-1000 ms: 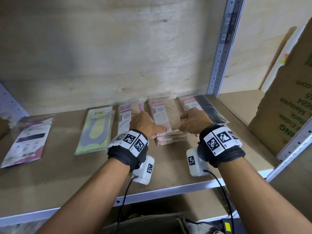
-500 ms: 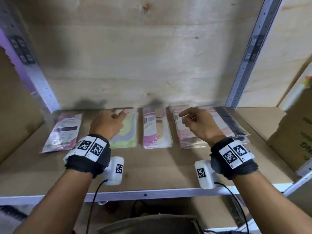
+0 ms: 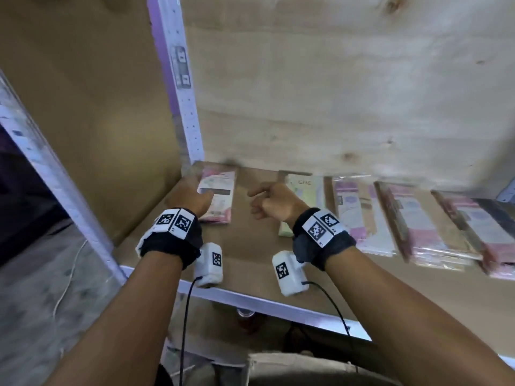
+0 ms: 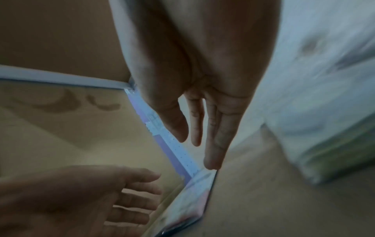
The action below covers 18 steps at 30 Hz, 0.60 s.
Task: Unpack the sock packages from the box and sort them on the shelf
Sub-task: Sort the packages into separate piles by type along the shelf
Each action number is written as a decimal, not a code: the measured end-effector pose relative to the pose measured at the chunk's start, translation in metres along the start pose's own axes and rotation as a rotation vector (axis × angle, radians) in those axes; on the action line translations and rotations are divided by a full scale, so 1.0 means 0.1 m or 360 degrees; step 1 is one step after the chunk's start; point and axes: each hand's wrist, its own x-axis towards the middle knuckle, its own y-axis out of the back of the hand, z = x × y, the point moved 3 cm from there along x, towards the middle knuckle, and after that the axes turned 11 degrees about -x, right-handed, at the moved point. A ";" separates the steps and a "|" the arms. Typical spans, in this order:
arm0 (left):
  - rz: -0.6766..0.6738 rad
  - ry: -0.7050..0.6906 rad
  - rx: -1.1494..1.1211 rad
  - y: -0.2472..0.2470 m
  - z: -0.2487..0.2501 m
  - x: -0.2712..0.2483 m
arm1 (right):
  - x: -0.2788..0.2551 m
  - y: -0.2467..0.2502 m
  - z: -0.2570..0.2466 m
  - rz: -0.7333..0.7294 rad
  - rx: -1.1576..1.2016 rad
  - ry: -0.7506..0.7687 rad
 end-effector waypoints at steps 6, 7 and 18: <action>-0.0264 0.0181 -0.0068 0.06 -0.35 0.08 | 0.28 -0.48 -0.09 -0.0091 0.0112 -0.0175; -0.0283 0.0183 -0.0112 0.08 -0.36 0.07 | 0.33 -0.51 -0.08 -0.0069 0.0182 -0.0199; -0.0498 0.0344 -0.0414 0.12 -0.25 -0.20 | 0.07 -0.25 0.03 0.0026 0.0100 -0.0125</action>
